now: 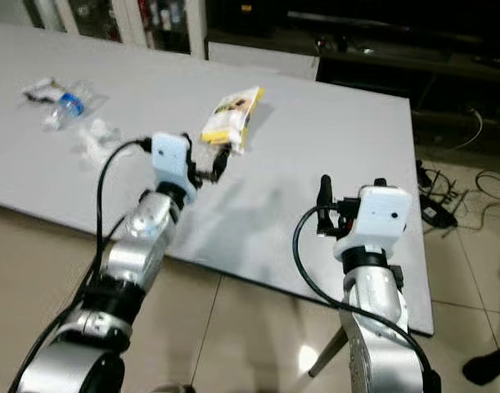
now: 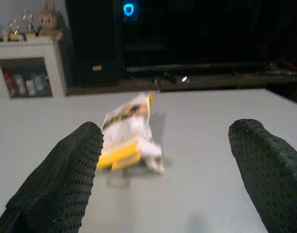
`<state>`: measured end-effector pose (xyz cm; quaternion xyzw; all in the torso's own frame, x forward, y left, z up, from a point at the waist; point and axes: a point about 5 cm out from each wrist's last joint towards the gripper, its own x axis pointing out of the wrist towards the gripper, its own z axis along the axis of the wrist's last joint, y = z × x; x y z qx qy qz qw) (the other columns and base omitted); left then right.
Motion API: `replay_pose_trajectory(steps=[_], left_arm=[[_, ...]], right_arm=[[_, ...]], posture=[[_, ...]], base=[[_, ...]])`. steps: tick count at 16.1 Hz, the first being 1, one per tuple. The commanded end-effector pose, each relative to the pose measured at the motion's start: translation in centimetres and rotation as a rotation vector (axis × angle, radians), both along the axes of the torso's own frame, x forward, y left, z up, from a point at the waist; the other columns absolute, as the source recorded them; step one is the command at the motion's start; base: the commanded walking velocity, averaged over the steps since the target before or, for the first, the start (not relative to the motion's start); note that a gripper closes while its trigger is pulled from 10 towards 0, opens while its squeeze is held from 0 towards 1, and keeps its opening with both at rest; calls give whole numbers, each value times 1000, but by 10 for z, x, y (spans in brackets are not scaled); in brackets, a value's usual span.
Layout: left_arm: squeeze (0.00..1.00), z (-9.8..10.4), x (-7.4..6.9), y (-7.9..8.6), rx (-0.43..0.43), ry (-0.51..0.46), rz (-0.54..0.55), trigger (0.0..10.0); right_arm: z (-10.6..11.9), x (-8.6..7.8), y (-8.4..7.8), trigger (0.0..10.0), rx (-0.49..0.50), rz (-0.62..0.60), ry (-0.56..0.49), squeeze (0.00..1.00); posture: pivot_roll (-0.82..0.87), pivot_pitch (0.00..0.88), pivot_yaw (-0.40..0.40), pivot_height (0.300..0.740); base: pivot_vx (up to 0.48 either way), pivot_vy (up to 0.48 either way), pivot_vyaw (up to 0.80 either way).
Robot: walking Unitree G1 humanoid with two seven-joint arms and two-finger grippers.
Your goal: Picking trash to rubbish bin
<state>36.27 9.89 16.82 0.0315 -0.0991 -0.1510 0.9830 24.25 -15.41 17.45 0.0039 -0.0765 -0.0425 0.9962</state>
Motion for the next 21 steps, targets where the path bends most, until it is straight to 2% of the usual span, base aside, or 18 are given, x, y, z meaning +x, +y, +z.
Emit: replay_pose_trajectory(steps=[1, 14, 15, 19, 21], left_arm=[[0, 1, 1, -4, 2, -2, -20, 10000], [0, 0, 2, -8, 8, -18, -40, 10000], [0, -1, 3, -7, 7, -10, -8, 10000], [0, -4, 4, -7, 15, 8, 1, 10000], [0, -10, 10, -6, 41, 49, 39, 10000]], right_arm=[[-2, -1, -2, 10000, -1, -8, 7, 0], [-2, -1, -1, 10000, 1, -11, 6, 0], [-2, -1, -1, 10000, 0, -12, 7, 0], [-2, -1, -2, 10000, -2, -14, 6, 0], [-1, -3, -1, 10000, -2, -13, 8, 0]], posture=[[83, 86, -33, 740], [87, 86, -28, 740], [87, 86, -28, 740], [79, 89, -33, 740], [72, 98, -36, 740]], base=[[480, 0, 0], [387, 0, 0], [0, 0, 0], [0, 0, 0], [0, 0, 0]])
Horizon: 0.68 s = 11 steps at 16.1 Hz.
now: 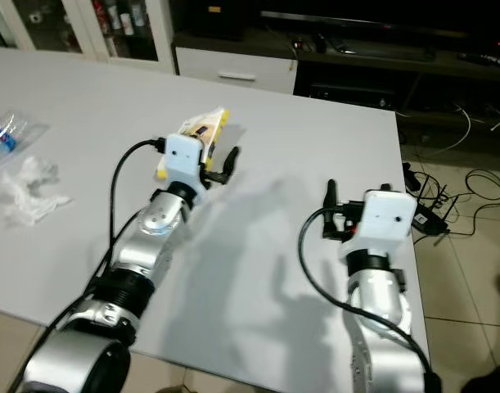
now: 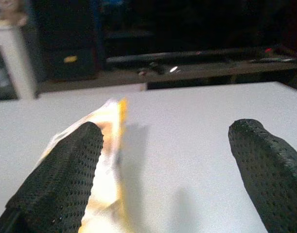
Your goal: Picking trash to rubbish bin
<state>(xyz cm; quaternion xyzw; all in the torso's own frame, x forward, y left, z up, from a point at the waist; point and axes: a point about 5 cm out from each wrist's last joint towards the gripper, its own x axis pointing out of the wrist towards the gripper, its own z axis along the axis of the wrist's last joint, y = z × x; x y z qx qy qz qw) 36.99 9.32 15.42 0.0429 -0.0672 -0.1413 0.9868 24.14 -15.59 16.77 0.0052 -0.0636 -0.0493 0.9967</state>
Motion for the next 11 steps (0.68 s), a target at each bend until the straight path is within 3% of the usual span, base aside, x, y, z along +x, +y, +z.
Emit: replay_pose_trajectory(steps=[1, 11], left_arm=[[0, 5, 4, 1, 3, -3, 25, 10000], [0, 1, 21, 6, 94, 65, 111, 10000]], right_arm=[[6, -4, 1, 10000, -7, 0, -16, 0], [-1, -36, 2, 10000, 12, -38, 56, 0]], posture=[[65, 110, -37, 740], [-34, 218, -32, 740]], base=[[0, 0, 0], [0, 0, 0]])
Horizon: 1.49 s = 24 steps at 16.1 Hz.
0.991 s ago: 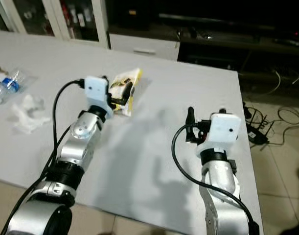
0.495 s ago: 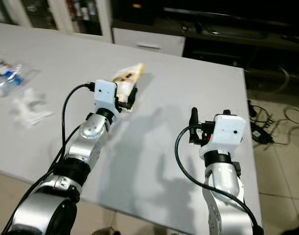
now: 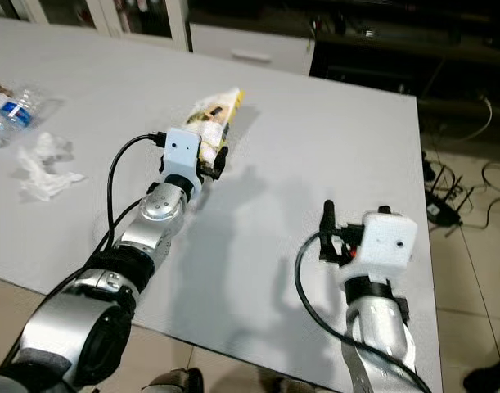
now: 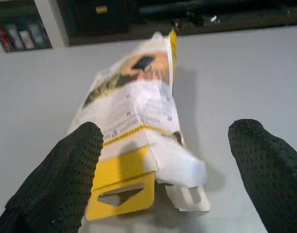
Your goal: Picking trash to rubbish bin
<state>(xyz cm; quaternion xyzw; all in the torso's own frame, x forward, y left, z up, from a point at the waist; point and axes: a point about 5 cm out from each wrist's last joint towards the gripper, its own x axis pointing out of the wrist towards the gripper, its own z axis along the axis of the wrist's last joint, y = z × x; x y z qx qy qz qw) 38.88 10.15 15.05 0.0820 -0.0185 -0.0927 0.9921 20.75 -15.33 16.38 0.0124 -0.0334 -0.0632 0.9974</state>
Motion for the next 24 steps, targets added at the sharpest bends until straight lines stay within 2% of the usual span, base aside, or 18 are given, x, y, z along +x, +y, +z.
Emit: replay_pose_trajectory(steps=[1, 7, 11, 16, 17, 18, 24], left_arm=[[0, 7, 3, -1, 21, -21, 8, 10000], [0, 18, 11, 6, 83, -45, 58, 10000], [0, -1, 8, 22, 211, 39, 111, 10000], [0, -14, 5, 37, 303, 93, 146, 9765], [0, -16, 4, 39, 308, 101, 146, 3333], [0, -17, 4, 40, 310, 105, 141, 0], [0, -17, 3, 43, 299, 107, 145, 0]], right_arm=[[2, -6, -1, 10000, -5, -20, 6, 0], [2, -15, -4, 10000, -7, -46, 31, 0], [3, -15, -4, 10000, -11, -46, 35, 0], [3, -15, -4, 10000, -16, -42, 44, 0], [3, -14, -4, 10000, -17, -41, 44, 0], [3, -14, -4, 10000, -17, -41, 44, 0], [3, -12, -4, 10000, -17, -37, 41, 0]], posture=[[-42, 228, -28, 740], [-70, 244, -30, 740], [-73, 246, -34, 740], [-73, 245, -35, 740], [-72, 244, -34, 740], [-69, 243, -32, 740], [-62, 243, -34, 740]], base=[[0, 0, 0], [0, 0, 0], [0, 0, 0], [0, 0, 0], [0, 0, 0], [0, 0, 0], [0, 0, 0]])
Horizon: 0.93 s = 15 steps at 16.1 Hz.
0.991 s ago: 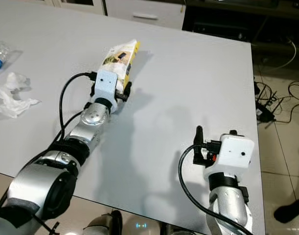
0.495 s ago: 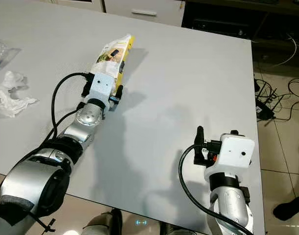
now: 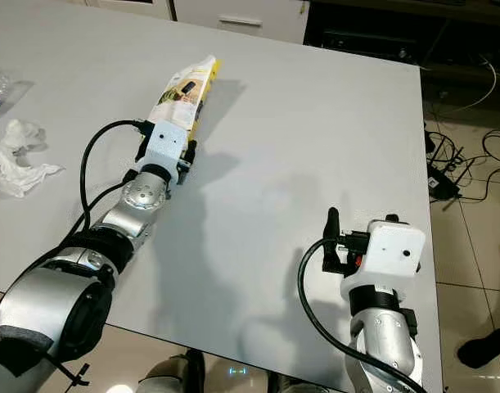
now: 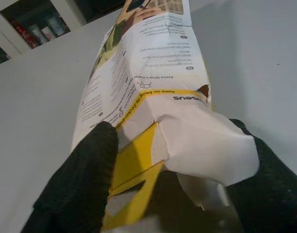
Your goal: Picking trash to rubbish bin
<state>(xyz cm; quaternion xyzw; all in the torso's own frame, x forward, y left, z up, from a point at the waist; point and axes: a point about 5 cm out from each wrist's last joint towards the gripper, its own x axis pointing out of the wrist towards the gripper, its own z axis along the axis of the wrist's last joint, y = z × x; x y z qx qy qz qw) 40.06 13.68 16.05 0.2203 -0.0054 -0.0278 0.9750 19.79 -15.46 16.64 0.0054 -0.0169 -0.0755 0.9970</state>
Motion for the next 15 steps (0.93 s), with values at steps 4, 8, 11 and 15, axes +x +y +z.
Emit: replay_pose_trajectory(steps=[4, 8, 11, 15], left_arm=[[0, -28, -9, 9, 8, 117, 34, 0], [0, -27, -8, 9, -17, 114, 37, 0], [0, -25, -8, 10, -21, 104, 39, 0], [0, -13, -4, 9, -75, 45, 44, 0]], right_arm=[[0, -2, -3, 10000, -10, -14, 7, 0], [1, -1, -4, 10000, -10, -14, 4, 0], [0, 0, -3, 10000, -10, -14, 4, 0], [0, 4, -3, 10000, -9, -5, -5, 0]], posture=[[-66, 240, -35, 740], [-64, 237, -32, 740], [-60, 237, -32, 740], [-37, 223, -33, 740]], base=[[0, 0, 0], [0, 0, 0], [0, 0, 0], [0, 0, 0]])
